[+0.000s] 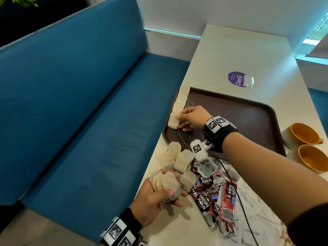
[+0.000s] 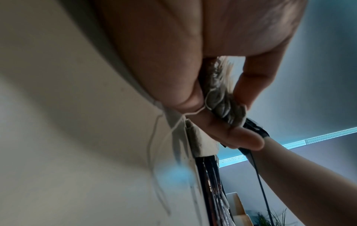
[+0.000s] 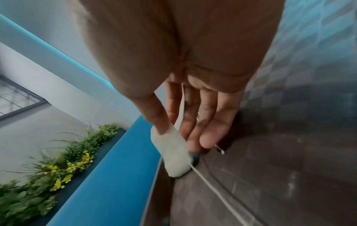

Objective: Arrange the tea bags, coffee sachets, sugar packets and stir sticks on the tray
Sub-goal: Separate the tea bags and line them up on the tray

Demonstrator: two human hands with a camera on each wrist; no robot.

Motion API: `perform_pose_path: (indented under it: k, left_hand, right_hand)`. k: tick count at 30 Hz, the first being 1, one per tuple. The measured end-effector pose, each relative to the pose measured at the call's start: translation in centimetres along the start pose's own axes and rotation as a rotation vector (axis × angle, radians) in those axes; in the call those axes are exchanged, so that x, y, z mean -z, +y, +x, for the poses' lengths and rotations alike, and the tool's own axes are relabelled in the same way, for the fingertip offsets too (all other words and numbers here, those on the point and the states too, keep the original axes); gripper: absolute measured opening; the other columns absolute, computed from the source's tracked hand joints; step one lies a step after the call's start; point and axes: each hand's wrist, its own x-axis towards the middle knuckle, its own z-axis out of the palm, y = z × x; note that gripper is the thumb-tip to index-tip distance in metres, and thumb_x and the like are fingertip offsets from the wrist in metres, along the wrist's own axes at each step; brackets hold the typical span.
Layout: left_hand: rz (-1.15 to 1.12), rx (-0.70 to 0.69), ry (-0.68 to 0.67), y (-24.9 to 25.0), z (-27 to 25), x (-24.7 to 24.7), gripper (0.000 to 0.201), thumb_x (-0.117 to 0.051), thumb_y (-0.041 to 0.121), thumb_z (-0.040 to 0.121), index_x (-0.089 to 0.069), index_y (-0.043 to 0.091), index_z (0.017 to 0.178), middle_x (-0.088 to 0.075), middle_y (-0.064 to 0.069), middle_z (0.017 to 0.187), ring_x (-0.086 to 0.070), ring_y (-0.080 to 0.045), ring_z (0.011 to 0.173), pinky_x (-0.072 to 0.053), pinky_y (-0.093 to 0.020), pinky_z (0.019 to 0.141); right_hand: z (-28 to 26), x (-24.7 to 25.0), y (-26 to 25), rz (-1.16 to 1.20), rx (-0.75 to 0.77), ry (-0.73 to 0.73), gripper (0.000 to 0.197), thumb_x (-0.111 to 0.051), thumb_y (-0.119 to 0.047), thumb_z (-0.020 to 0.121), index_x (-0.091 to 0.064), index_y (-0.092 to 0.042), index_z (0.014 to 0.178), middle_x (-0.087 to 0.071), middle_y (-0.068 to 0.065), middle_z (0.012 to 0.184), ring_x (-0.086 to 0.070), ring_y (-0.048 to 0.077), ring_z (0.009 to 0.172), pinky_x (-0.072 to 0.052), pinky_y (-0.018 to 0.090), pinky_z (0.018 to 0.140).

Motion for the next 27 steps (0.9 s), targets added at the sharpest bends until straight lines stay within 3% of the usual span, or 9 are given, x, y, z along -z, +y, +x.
perform_pose_path:
  k: [4, 8, 11, 13, 16, 22, 25, 27]
  left_hand:
    - [-0.007, -0.003, -0.004, 0.0, 0.1, 0.1, 0.042, -0.074, -0.001, 0.078, -0.061, -0.001, 0.117, -0.059, -0.029, 0.101, -0.064, -0.049, 0.098, -0.062, -0.041, 0.065]
    - [-0.003, -0.001, -0.004, 0.0, 0.1, 0.0, 0.043, -0.074, 0.0, 0.078, -0.06, -0.002, 0.118, -0.06, -0.029, 0.102, -0.064, -0.049, 0.099, -0.062, -0.041, 0.067]
    - [0.012, 0.002, -0.005, 0.0, 0.1, 0.0, 0.042, -0.074, 0.002, 0.077, -0.062, 0.002, 0.117, -0.06, -0.03, 0.101, -0.064, -0.049, 0.099, -0.062, -0.041, 0.068]
    - [0.01, -0.001, -0.009, 0.0, 0.1, 0.0, 0.043, -0.074, 0.001, 0.078, -0.06, 0.0, 0.119, -0.06, -0.029, 0.102, -0.064, -0.05, 0.099, -0.062, -0.041, 0.068]
    - [-0.007, -0.004, -0.012, 0.0, 0.2, 0.1, 0.045, -0.073, 0.0, 0.078, -0.058, -0.001, 0.121, -0.06, -0.029, 0.102, -0.063, -0.05, 0.1, -0.063, -0.042, 0.068]
    - [-0.021, -0.003, -0.006, -0.1, 0.1, 0.2, 0.051, -0.074, 0.0, 0.077, -0.054, -0.003, 0.124, -0.06, -0.029, 0.101, -0.064, -0.051, 0.1, -0.063, -0.042, 0.068]
    - [-0.015, 0.004, -0.003, -0.1, 0.1, 0.2, 0.051, -0.074, 0.001, 0.077, -0.055, -0.002, 0.125, -0.06, -0.031, 0.103, -0.064, -0.05, 0.099, -0.063, -0.041, 0.067]
    - [0.002, 0.012, 0.011, -0.1, 0.0, 0.1, 0.051, -0.075, 0.004, 0.076, -0.057, 0.0, 0.124, -0.06, -0.034, 0.104, -0.066, -0.048, 0.096, -0.063, -0.04, 0.065]
  right_hand:
    - [1.7, 0.1, 0.0, -0.094, 0.041, 0.142, 0.009, -0.074, -0.016, 0.093, -0.069, -0.009, 0.091, -0.065, 0.009, 0.08, -0.063, 0.015, 0.064, -0.062, 0.034, 0.068]
    - [2.5, 0.4, -0.5, -0.226, 0.083, 0.154, 0.014, -0.074, -0.019, 0.093, -0.07, -0.009, 0.102, -0.063, 0.005, 0.085, -0.063, 0.018, 0.069, -0.064, 0.038, 0.068]
    - [2.8, 0.2, -0.5, -0.297, 0.134, 0.21, 0.024, -0.075, -0.02, 0.09, -0.062, -0.016, 0.109, -0.06, 0.004, 0.088, -0.064, 0.02, 0.069, -0.064, 0.041, 0.064]
    - [2.9, 0.2, -0.4, -0.37, 0.173, 0.183, 0.023, -0.077, -0.021, 0.087, -0.063, -0.018, 0.105, -0.062, 0.004, 0.084, -0.065, 0.02, 0.068, -0.063, 0.039, 0.061]
    - [2.9, 0.0, -0.3, -0.565, 0.191, 0.081, 0.021, -0.083, -0.025, 0.081, -0.07, -0.024, 0.097, -0.061, 0.0, 0.088, -0.064, 0.019, 0.078, -0.059, 0.036, 0.068]
    - [4.0, -0.1, -0.2, -0.658, 0.199, 0.097, 0.028, -0.088, -0.03, 0.077, -0.069, -0.032, 0.098, -0.058, -0.001, 0.102, -0.057, 0.016, 0.09, -0.044, 0.028, 0.079]
    - [3.7, 0.0, -0.4, -0.637, 0.192, 0.087, 0.028, -0.087, -0.029, 0.077, -0.07, -0.03, 0.1, -0.057, -0.003, 0.096, -0.057, 0.016, 0.085, -0.046, 0.029, 0.075]
    - [3.3, 0.2, -0.5, -0.573, 0.185, 0.08, 0.026, -0.086, -0.027, 0.079, -0.07, -0.029, 0.099, -0.06, -0.003, 0.088, -0.062, 0.018, 0.079, -0.055, 0.035, 0.074]
